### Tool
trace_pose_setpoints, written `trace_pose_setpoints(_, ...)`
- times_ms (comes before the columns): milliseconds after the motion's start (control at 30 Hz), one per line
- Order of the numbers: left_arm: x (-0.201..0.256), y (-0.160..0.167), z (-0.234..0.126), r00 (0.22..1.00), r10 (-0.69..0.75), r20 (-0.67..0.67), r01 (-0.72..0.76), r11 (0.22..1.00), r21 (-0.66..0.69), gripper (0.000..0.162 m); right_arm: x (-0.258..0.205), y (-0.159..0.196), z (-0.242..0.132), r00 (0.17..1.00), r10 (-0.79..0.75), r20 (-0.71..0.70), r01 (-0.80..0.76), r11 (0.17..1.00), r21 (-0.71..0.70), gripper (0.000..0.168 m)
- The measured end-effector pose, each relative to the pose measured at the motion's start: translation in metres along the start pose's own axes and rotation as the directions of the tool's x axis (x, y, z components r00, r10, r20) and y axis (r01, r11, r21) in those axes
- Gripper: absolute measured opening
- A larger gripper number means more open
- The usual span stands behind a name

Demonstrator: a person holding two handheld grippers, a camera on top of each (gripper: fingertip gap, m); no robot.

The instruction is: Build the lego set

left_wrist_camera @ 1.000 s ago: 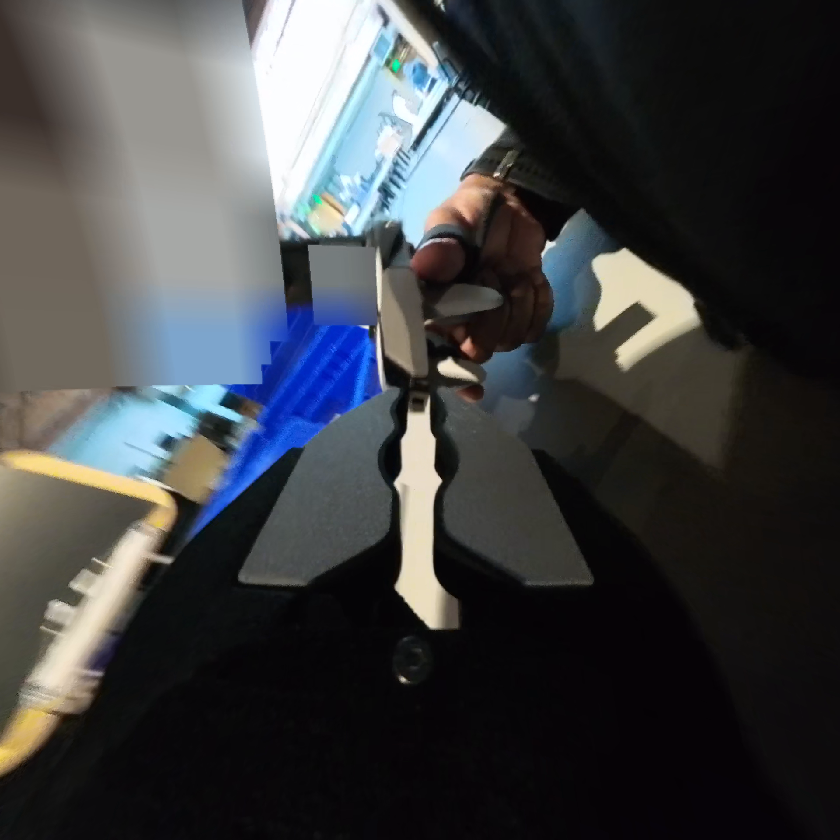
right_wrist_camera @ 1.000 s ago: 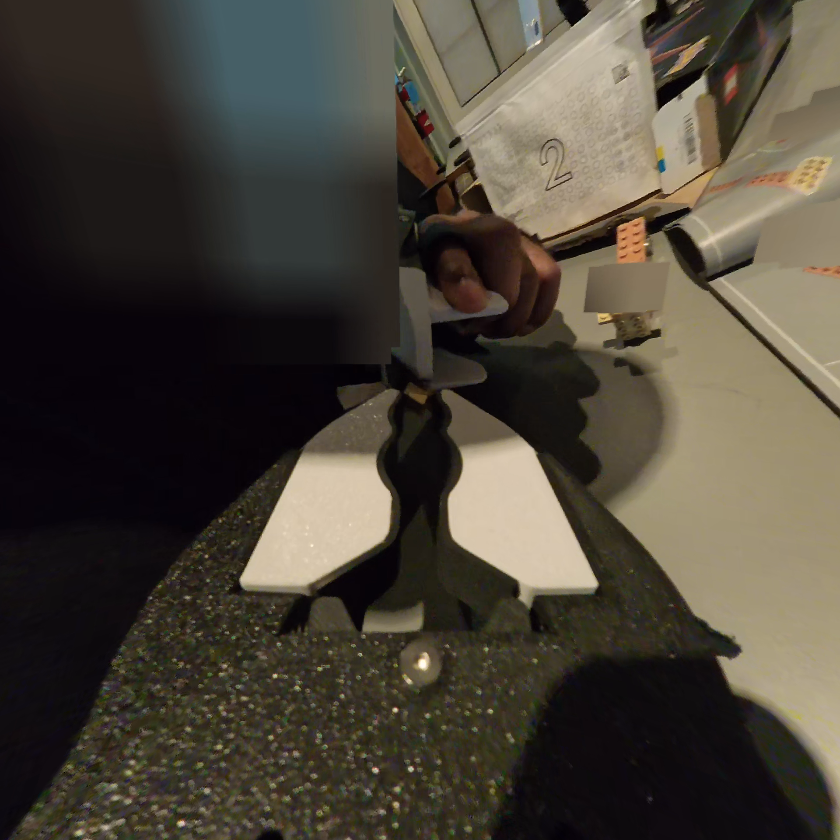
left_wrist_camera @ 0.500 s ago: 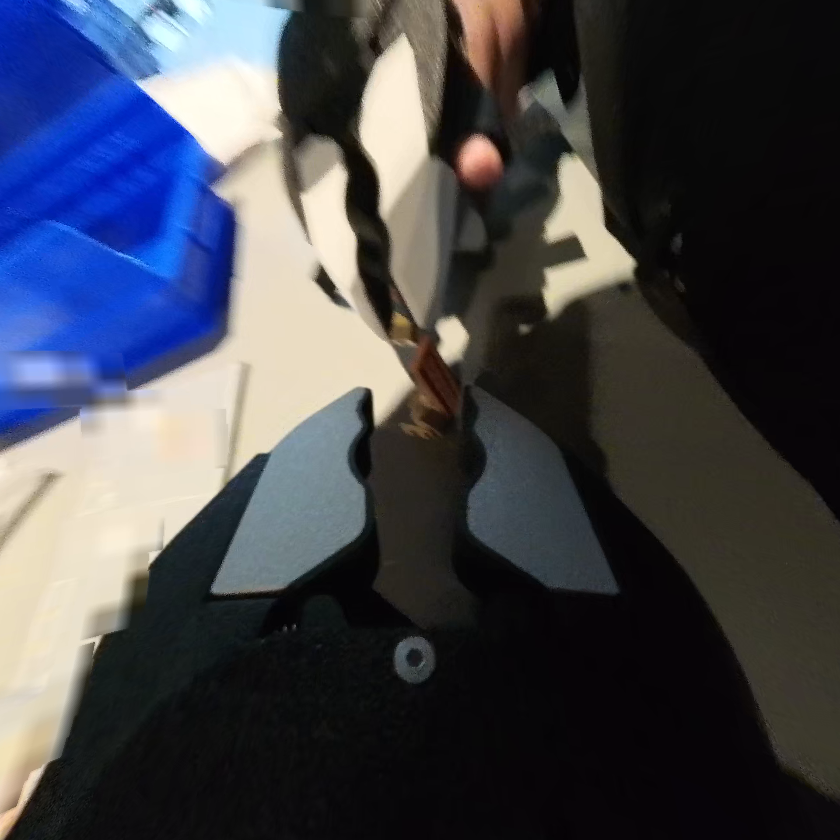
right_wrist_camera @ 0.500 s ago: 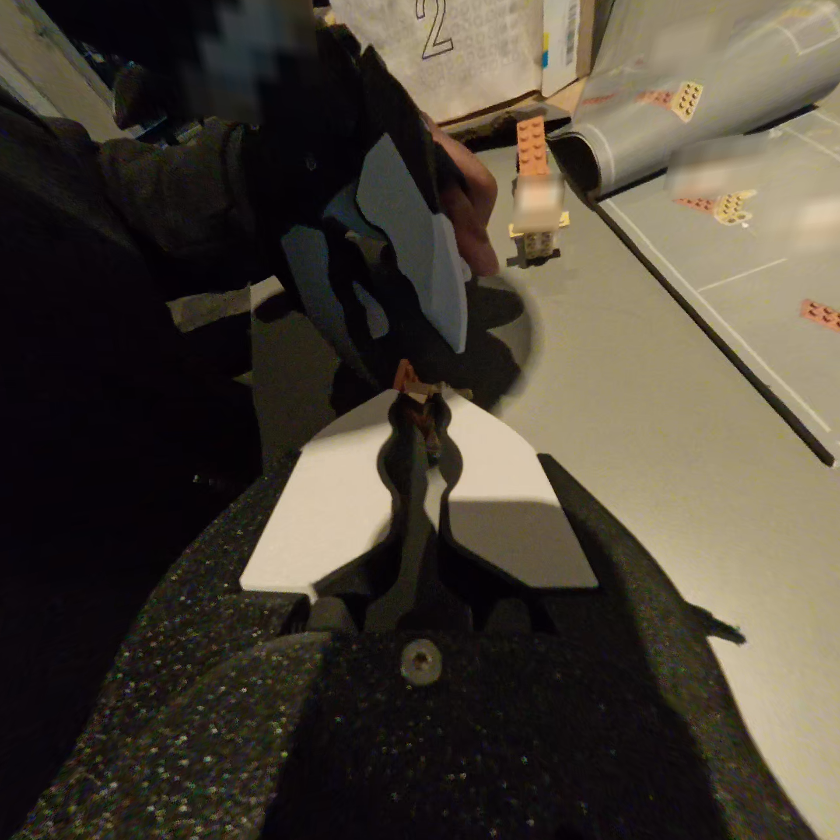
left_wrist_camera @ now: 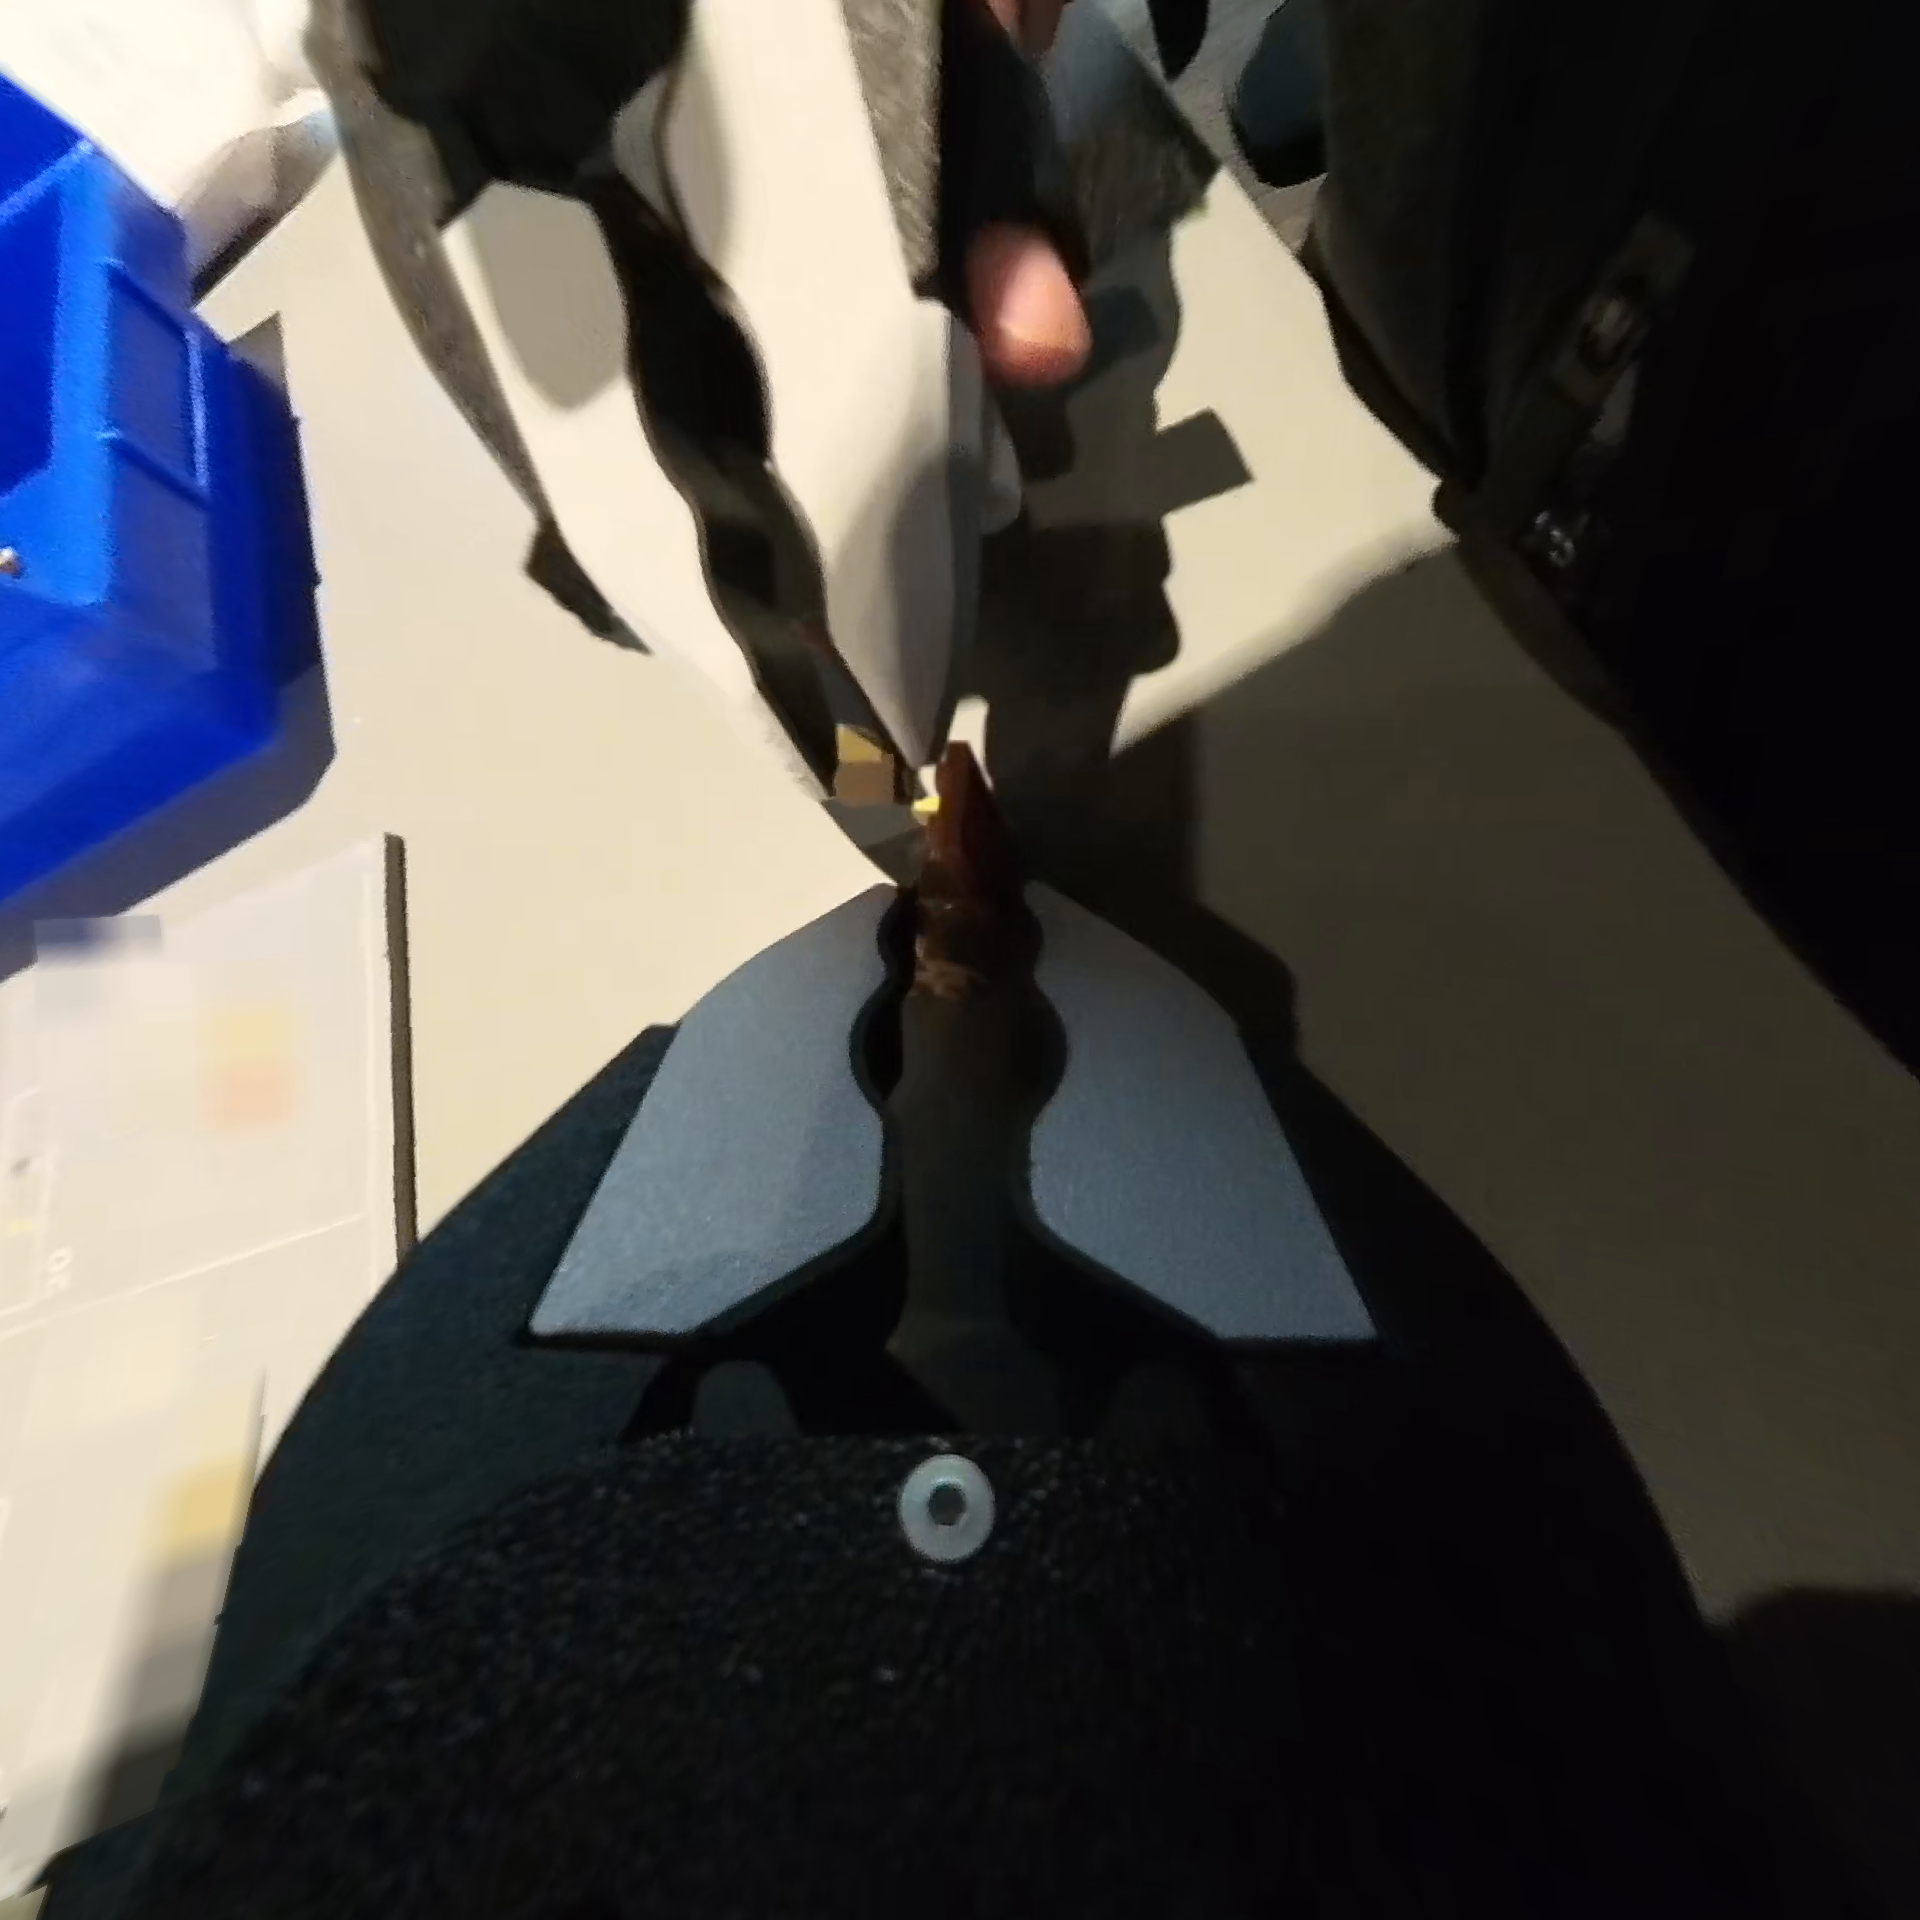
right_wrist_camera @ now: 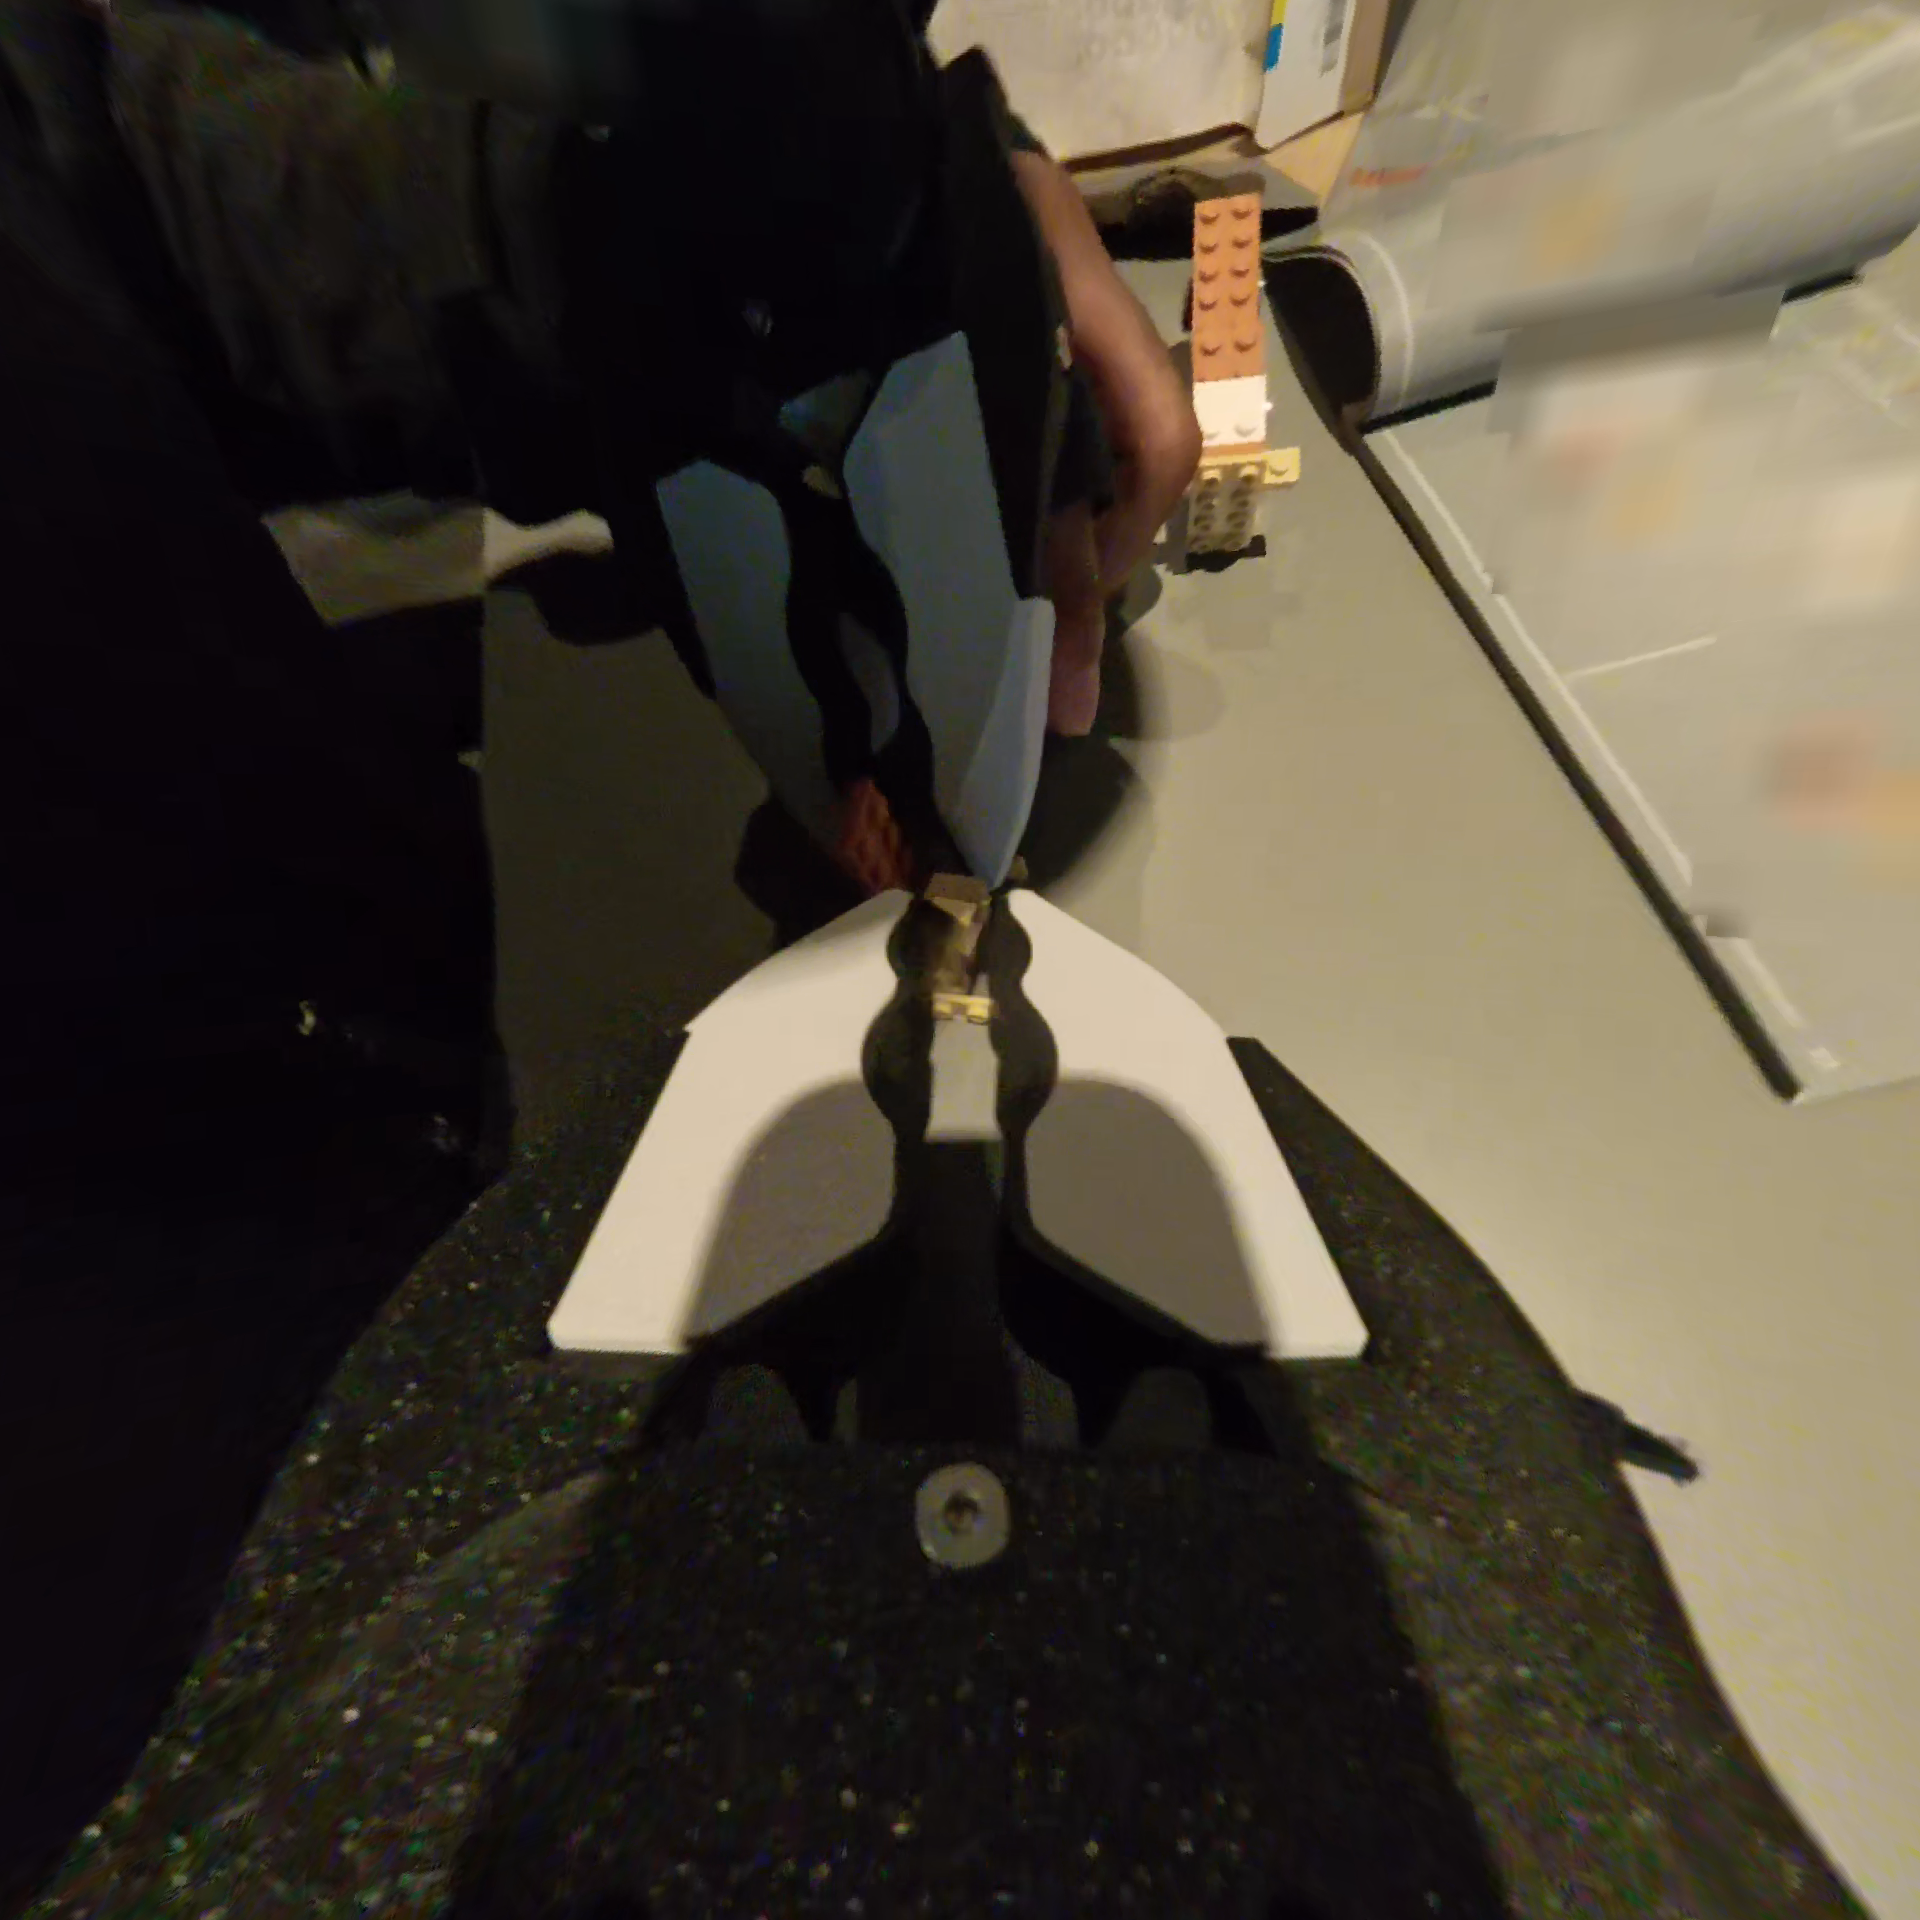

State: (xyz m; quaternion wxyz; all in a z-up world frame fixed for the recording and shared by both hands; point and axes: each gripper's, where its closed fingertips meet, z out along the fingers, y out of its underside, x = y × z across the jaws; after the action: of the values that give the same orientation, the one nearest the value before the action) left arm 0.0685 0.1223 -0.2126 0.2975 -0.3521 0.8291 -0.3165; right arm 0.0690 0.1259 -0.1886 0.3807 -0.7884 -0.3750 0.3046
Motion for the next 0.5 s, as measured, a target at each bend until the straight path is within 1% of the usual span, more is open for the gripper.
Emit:
trace_pose_setpoints(67,-0.001,0.001,-0.001,1.0,-0.012,0.018,0.013,1.0,-0.004,0.016,-0.001,0.003,0.001,0.996,-0.085,-0.002,0.085,0.996,-0.024,0.012)
trace_pose_setpoints(133,-0.003,0.002,-0.001,0.999,-0.021,0.034,0.021,1.0,-0.007,0.016,-0.003,0.004,0.002,0.993,-0.121,0.013,0.121,0.992,-0.032,0.012)
trace_pose_setpoints(200,-0.003,0.002,-0.002,0.999,-0.022,0.047,0.022,1.0,-0.01,0.016,0.0,0.003,0.002,0.987,-0.159,-0.003,0.158,0.987,-0.03,0.012)
trace_pose_setpoints(300,-0.003,0.003,-0.003,0.998,-0.022,0.057,0.022,1.0,-0.007,0.015,0.004,0.001,0.001,0.962,-0.271,-0.032,0.271,0.962,-0.019,0.012)
trace_pose_setpoints(400,-0.004,0.003,-0.004,0.998,-0.027,0.061,0.027,1.0,-0.008,0.015,-0.006,0.001,0.003,0.948,-0.317,0.031,0.317,0.948,-0.004,0.012)
trace_pose_setpoints(500,-0.004,0.003,-0.004,0.997,-0.025,0.067,0.025,1.0,-0.009,0.015,-0.006,0.001,0.005,0.944,-0.328,0.04,0.329,0.944,-0.006,0.012)
